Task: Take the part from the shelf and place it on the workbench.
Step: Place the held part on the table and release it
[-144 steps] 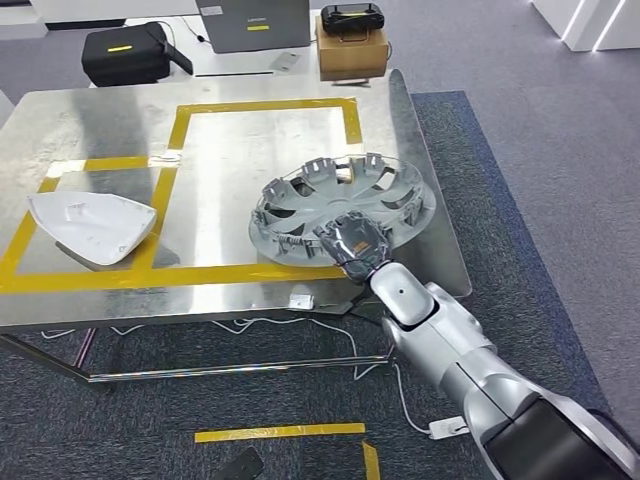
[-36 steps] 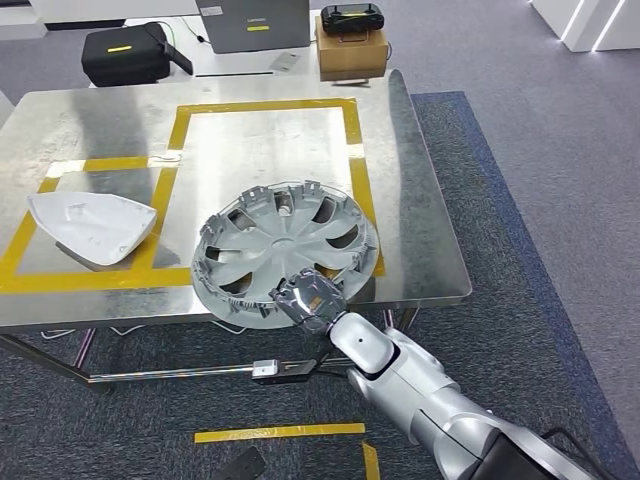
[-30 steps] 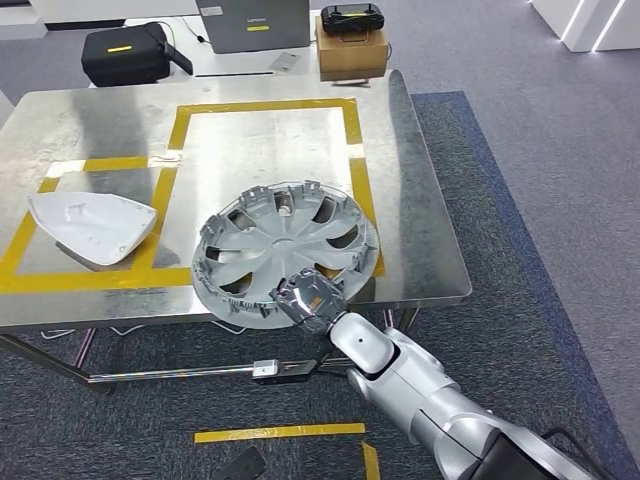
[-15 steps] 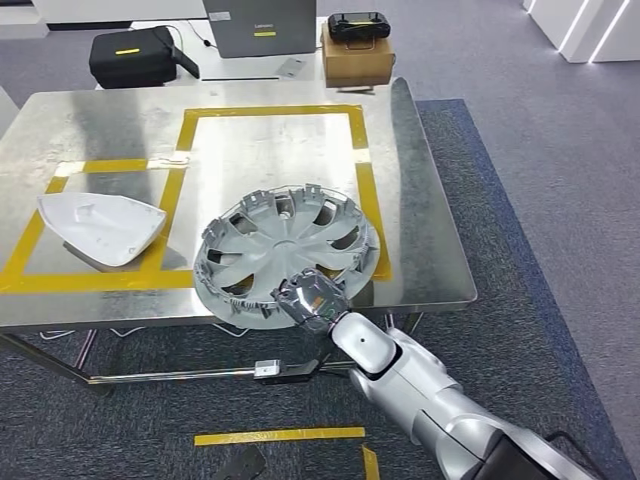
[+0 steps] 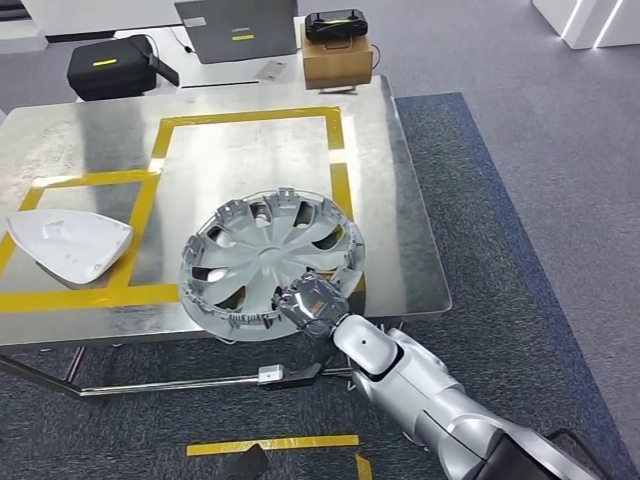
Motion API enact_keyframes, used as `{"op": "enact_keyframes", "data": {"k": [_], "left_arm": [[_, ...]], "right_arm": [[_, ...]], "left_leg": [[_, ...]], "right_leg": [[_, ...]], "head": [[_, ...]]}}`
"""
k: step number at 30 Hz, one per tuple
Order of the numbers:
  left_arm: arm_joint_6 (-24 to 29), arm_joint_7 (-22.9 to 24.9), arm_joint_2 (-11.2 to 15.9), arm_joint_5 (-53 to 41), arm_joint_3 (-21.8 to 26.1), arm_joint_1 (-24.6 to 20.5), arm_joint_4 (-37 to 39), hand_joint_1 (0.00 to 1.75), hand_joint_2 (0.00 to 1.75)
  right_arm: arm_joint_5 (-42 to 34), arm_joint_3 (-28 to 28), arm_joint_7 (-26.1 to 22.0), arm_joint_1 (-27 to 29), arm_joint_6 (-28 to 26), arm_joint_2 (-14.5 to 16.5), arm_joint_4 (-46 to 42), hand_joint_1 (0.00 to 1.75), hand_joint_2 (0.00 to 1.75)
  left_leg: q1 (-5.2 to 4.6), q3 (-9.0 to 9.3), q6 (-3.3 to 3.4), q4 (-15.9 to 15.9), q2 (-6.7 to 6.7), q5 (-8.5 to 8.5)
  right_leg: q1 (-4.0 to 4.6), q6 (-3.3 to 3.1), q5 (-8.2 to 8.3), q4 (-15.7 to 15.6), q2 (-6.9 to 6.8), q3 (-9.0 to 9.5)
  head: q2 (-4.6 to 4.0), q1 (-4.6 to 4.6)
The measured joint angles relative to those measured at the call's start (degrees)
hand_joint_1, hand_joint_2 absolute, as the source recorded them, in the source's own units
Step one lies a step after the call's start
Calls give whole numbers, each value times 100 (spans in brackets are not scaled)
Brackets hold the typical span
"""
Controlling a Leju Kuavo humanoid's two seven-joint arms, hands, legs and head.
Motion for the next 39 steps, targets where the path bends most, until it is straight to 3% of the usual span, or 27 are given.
{"op": "enact_keyframes", "data": {"k": [2, 3, 6, 7, 8, 11, 12, 21, 33, 39], "left_arm": [[1, 1, 1, 0, 1, 22, 1, 0, 175], [1, 2, 3, 1, 1, 32, 1, 0, 175], [3, 2, 14, 9, 3, 34, 3, 0, 175], [8, 2, 14, 10, 4, 28, 4, 0, 175], [14, 3, 13, 9, 4, 24, 6, 0, 175], [38, 8, 5, 1, 6, 32, 7, 0, 175], [45, 9, 6, -1, 7, 36, 7, 0, 175], [51, 9, -2, -2, 7, 29, 7, 0, 175], [50, 9, -9, -2, 7, 24, 7, 0, 175], [32, 6, -9, -3, 7, 30, 8, 0, 175]], "right_arm": [[0, 12, 0, 12, 1, -1, 0, 175, 175], [0, 15, 0, 16, 1, -2, 0, 175, 175], [-1, 19, 19, 15, 0, -2, -2, 175, 175], [-2, 20, 33, 12, 0, -2, -2, 175, 175], [-3, 20, 47, 10, -1, -4, -2, 175, 175], [-6, 21, 69, 11, -5, -6, -1, 175, 175], [-7, 21, 70, 12, -7, -6, -2, 175, 175], [-5, 21, 77, 8, -7, -6, -1, 175, 175], [28, 23, 165, -34, -10, -48, 0, 175, 175], [32, 16, 316, -284, 14, -274, 25, 175, 175]], "left_leg": [[-24, -418, 36, 600, 0, -82], [-39, -488, 68, 597, 0, 47], [-123, -227, 233, -347, 2, 774], [-153, -119, 279, -658, 3, 903], [-168, -59, 275, -849, 3, 951], [-170, -37, 140, -975, -5, 921], [-174, -38, 134, -976, -7, 917], [-184, -32, 205, -975, -7, 912], [-181, -29, 208, -976, -7, 911], [-180, -31, 212, -977, -8, 915]], "right_leg": [[42, -38, -35, 0, 13, 34], [61, -47, -52, 0, 24, 59], [104, -36, -106, -3, 44, 158], [114, -18, -113, -3, 48, 166], [124, -5, -118, 2, 51, 153], [127, 0, -113, -3, 51, 118], [121, 4, -106, -19, 49, 126], [111, 74, -65, -101, 53, 172], [116, 81, -66, -102, 53, 169], [117, 81, -65, -102, 48, 169]], "head": [[-1, -1], [-2, -1], [-1, 8], [-1, 12], [-1, 18], [-1, 23], [0, 25], [0, 25], [-1, 23], [-2, 23]]}}
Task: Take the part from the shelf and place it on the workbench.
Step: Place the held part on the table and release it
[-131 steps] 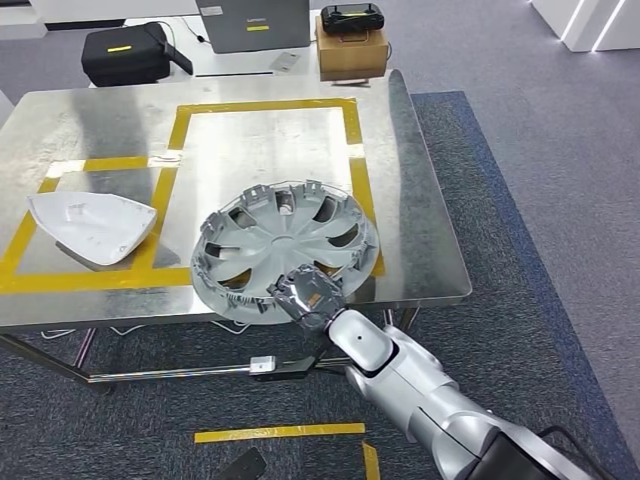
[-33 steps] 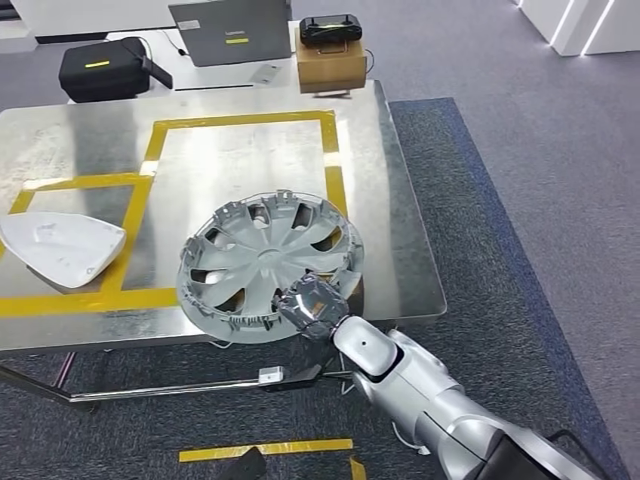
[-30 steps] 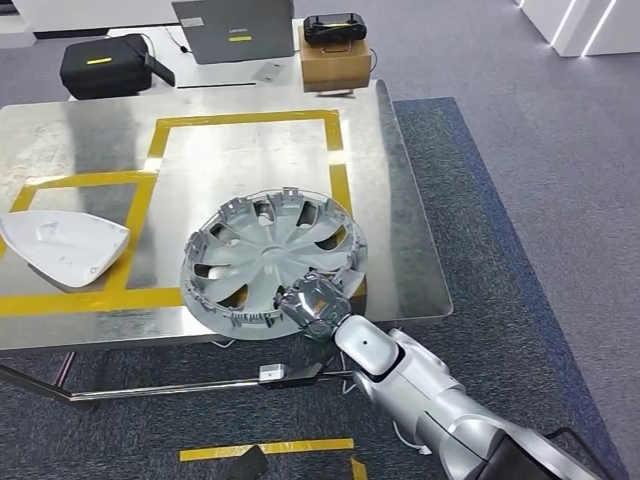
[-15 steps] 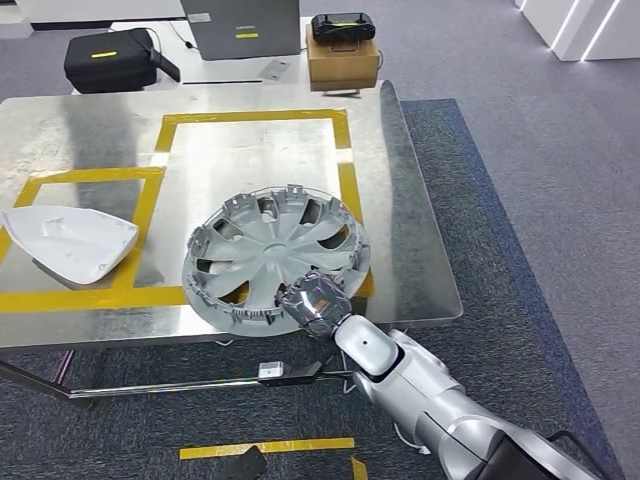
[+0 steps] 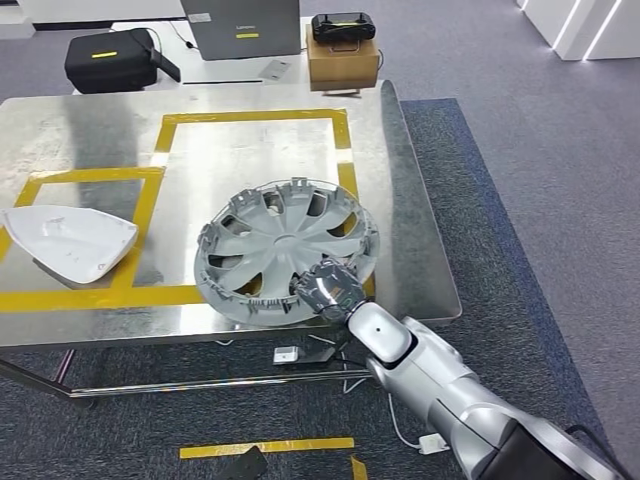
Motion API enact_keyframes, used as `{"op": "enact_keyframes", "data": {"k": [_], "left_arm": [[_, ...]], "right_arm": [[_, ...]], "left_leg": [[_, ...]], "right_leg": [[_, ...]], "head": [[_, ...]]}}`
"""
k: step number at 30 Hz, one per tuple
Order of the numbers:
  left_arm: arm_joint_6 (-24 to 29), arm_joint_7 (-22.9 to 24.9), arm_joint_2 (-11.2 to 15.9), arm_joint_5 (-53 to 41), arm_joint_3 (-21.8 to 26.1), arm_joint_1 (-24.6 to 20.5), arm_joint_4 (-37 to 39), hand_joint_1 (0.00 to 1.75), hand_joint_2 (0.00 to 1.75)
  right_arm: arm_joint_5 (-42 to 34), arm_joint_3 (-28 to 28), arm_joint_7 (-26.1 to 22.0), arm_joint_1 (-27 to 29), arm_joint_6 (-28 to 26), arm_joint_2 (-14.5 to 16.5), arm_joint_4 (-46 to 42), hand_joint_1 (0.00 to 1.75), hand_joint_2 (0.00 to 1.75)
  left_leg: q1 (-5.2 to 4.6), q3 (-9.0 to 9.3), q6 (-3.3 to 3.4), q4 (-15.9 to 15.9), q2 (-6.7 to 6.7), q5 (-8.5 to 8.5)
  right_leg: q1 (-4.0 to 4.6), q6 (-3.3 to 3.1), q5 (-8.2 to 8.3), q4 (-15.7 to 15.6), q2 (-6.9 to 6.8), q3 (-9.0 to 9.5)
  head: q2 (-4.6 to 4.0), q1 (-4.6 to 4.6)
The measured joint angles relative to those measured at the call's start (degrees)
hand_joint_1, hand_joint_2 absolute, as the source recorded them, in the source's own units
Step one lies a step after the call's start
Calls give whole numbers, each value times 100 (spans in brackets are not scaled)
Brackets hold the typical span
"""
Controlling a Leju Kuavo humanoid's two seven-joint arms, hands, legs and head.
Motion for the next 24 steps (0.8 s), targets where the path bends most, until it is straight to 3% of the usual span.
{"op": "enact_keyframes", "data": {"k": [11, 24], "left_arm": [[33, -6, 22, 11, 8, 30, 10, 0, 175], [38, -15, 26, 36, 29, 39, 12, 0, 175]], "right_arm": [[60, -161, 155, -311, 9, -422, 152, 175, 175], [78, -303, 162, -323, -7, -506, 241, 175, 175]], "left_leg": [[-2, -1, 1, 1, 0, 0], [-1, 0, 1, 0, 0, 0]], "right_leg": [[-2, 5, 3, 0, 3, -1], [-1, 5, 3, 0, 4, -2]], "head": [[1, 0], [0, 0]]}}
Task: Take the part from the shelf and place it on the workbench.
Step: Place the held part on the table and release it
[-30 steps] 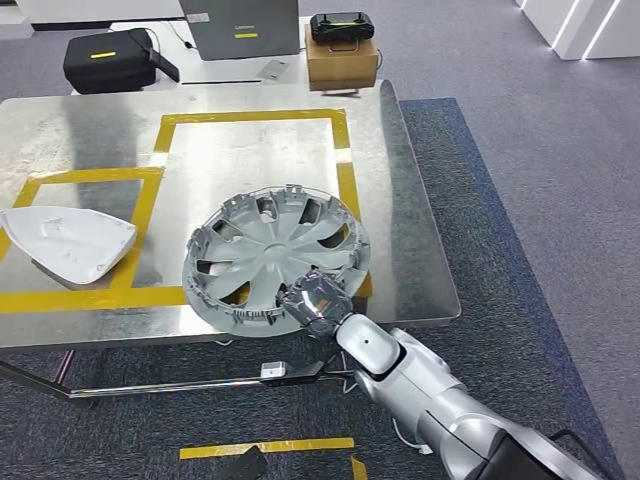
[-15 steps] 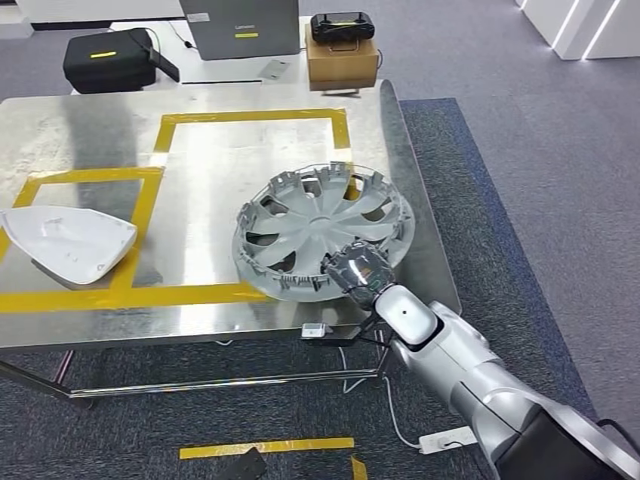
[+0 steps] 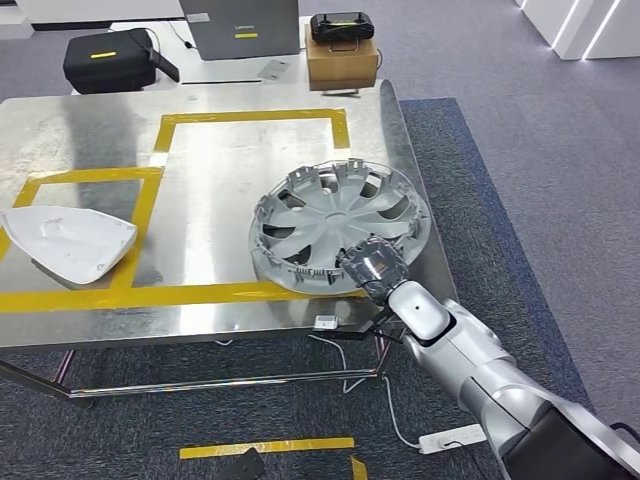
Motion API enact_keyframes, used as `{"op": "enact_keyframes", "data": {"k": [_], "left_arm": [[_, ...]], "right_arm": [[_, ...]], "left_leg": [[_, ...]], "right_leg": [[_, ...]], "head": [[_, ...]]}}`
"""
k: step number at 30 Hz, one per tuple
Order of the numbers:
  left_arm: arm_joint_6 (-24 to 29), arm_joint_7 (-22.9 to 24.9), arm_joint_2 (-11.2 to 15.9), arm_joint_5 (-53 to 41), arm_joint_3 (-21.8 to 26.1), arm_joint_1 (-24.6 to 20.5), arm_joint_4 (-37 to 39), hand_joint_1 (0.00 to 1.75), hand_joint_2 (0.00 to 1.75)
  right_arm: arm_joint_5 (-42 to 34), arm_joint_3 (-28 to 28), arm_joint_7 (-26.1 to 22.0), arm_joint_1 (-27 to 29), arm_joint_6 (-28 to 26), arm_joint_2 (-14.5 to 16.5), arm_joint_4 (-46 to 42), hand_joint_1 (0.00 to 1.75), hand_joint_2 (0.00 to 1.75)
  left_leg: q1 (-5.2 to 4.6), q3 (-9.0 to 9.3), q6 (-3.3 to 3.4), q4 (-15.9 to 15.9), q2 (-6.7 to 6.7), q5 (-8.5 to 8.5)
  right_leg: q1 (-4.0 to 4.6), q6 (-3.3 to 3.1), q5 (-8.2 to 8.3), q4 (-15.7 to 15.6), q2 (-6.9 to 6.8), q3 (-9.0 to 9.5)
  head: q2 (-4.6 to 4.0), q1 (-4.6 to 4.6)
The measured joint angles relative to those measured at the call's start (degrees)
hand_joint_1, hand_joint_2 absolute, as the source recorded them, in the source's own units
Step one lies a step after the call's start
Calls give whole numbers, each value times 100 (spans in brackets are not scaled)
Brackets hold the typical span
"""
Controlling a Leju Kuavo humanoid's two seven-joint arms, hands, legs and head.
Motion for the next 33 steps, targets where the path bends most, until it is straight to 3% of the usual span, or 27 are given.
{"op": "enact_keyframes", "data": {"k": [16, 24, 33], "left_arm": [[-81, -9, 4, -61, 4, 28, 3, 0, 175], [-96, -2, 43, -77, 4, 112, 19, 0, 175], [-122, -57, 38, -50, 5, 116, 25, 0, 175]], "right_arm": [[175, -54, -57, -18, -61, -13, 57, 175, 175], [195, -271, -2, -308, -41, -224, 193, 175, 175], [307, -288, -93, -555, 67, -225, 251, 175, 175]], "left_leg": [[0, 0, 0, 0, 0, 0], [-1, -2, 0, 0, 0, 0], [-1, -2, 0, 0, 0, 0]], "right_leg": [[0, 0, 0, 0, -1, -1], [-2, 1, 1, 0, 2, 0], [-1, 1, 0, 0, 1, -2]], "head": [[1, -1], [1, 1], [1, 0]]}}
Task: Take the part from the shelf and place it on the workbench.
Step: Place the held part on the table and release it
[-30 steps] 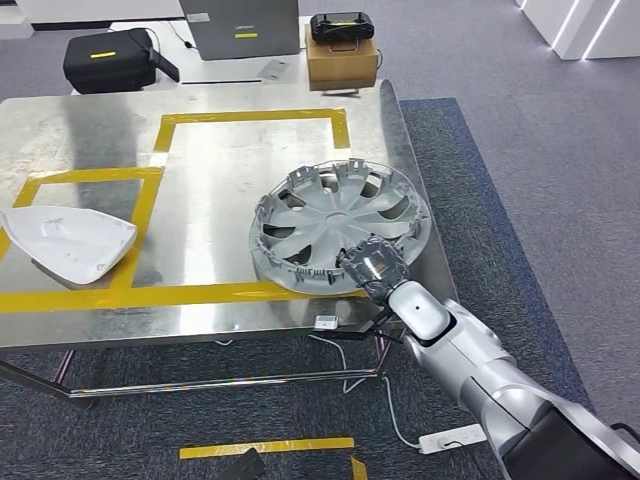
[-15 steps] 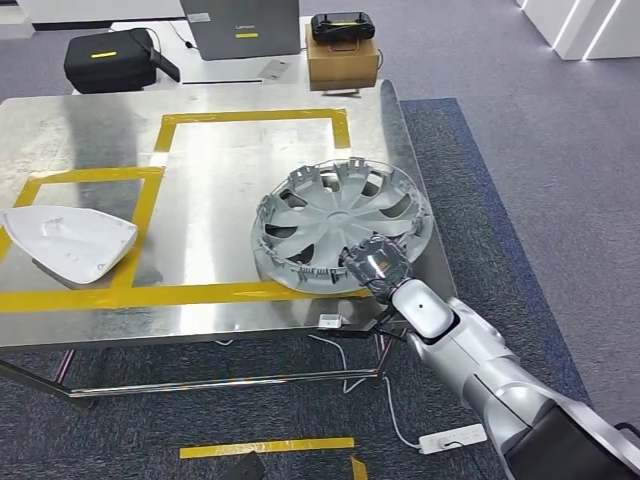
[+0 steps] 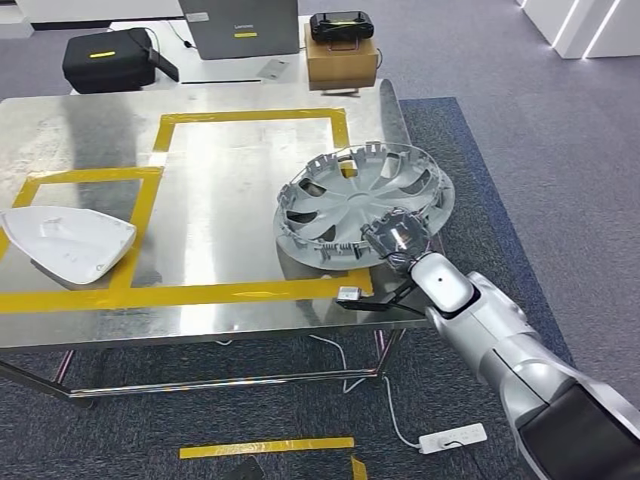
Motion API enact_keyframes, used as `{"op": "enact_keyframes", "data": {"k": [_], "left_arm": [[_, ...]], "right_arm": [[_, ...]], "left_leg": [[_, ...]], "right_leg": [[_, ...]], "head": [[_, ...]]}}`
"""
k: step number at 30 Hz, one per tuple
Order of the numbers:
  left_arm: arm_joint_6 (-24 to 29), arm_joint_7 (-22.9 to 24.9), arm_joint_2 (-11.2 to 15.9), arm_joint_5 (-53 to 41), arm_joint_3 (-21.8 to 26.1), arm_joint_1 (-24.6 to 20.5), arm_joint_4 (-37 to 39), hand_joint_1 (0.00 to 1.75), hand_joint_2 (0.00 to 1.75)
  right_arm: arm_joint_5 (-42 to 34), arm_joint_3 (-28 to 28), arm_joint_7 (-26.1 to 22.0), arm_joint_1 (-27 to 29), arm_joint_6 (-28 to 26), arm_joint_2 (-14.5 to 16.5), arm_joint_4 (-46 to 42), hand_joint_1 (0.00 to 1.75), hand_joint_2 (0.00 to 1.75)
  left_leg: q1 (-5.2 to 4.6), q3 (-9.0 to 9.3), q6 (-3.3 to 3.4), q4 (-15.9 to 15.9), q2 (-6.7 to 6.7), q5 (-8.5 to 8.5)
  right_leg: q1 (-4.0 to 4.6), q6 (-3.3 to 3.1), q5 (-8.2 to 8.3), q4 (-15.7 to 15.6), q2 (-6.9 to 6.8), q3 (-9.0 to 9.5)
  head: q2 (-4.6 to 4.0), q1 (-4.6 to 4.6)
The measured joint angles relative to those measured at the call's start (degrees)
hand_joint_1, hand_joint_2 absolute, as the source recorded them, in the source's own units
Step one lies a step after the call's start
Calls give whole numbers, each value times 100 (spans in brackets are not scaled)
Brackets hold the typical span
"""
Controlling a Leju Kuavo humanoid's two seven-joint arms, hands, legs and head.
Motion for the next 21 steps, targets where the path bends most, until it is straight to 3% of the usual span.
{"op": "enact_keyframes", "data": {"k": [14, 21], "left_arm": [[-38, 39, 28, 17, 7, 36, 8, 0, 175], [-104, 31, 11, 13, 7, 24, 8, 0, 175]], "right_arm": [[74, -2, -134, -9, -6, 20, 50, 175, 175], [188, 0, -216, -51, 51, 229, 56, 175, 175]], "left_leg": [[0, -2, 0, -1, 0, 0], [1, -1, 0, -1, 0, 0]], "right_leg": [[0, 1, -1, 0, 0, 1], [1, 1, -1, 1, 0, -1]], "head": [[-1, 0], [1, 0]]}}
